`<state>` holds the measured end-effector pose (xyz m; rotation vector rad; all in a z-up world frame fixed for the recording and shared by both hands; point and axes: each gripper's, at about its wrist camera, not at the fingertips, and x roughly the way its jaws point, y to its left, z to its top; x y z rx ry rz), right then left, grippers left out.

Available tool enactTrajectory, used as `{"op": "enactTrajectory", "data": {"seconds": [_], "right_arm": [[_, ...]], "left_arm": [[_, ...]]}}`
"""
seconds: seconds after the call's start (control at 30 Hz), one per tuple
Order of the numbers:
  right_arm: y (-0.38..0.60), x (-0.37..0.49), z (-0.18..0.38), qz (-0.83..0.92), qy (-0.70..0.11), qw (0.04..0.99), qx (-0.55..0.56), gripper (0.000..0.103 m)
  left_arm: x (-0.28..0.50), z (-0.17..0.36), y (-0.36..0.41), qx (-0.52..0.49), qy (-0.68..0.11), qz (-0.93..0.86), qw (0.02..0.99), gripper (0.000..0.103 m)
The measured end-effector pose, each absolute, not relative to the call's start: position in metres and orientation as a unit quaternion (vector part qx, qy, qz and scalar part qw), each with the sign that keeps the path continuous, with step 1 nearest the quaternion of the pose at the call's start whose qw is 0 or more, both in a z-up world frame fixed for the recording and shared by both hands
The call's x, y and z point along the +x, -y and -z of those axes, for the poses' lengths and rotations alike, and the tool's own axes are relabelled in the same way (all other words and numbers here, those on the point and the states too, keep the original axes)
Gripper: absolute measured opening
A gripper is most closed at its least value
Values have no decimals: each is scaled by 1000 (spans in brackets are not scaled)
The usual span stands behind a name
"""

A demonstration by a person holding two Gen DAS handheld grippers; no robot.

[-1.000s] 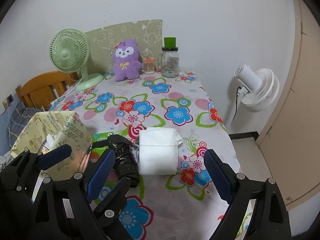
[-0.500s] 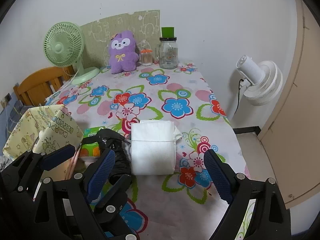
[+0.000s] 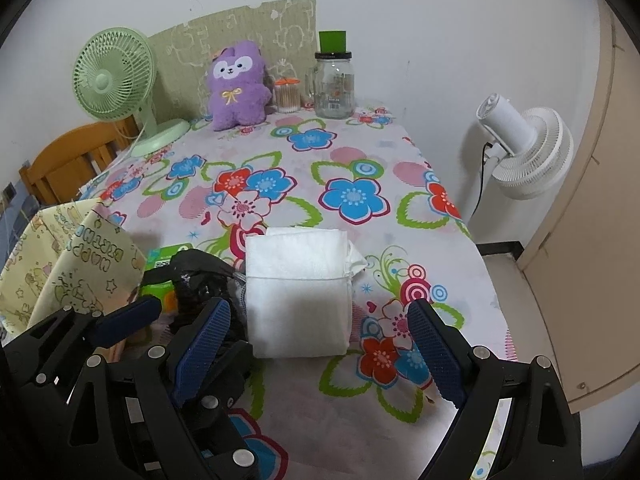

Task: Organize soft objects
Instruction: 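Grasp the black folded umbrella with the left tool while the right tool grasps the white tissue pack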

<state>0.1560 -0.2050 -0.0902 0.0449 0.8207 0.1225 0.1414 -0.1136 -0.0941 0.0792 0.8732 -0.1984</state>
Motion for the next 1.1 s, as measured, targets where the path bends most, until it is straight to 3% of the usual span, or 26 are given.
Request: {"op": "enactTrajectory", "data": {"seconds": [0.2, 0.43, 0.7, 0.77, 0.83, 1.1], "right_arm": [[202, 166, 101, -63, -412, 909, 22, 92], [196, 179, 113, -70, -427, 901, 18, 92], [195, 187, 123, -80, -443, 892, 38, 92], [196, 188, 124, -80, -444, 892, 40, 87], [195, 189, 125, -82, -451, 888, 42, 73], [197, 186, 126, -86, -454, 886, 50, 61]], "left_arm": [[150, 104, 110, 35, -438, 89, 894, 45], [152, 109, 105, 34, -443, 93, 891, 29], [154, 111, 102, 21, -445, 102, 889, 23], [154, 111, 102, 20, -445, 102, 889, 23], [154, 111, 101, 20, -446, 103, 889, 22], [151, 110, 104, 30, -444, 101, 890, 20]]}}
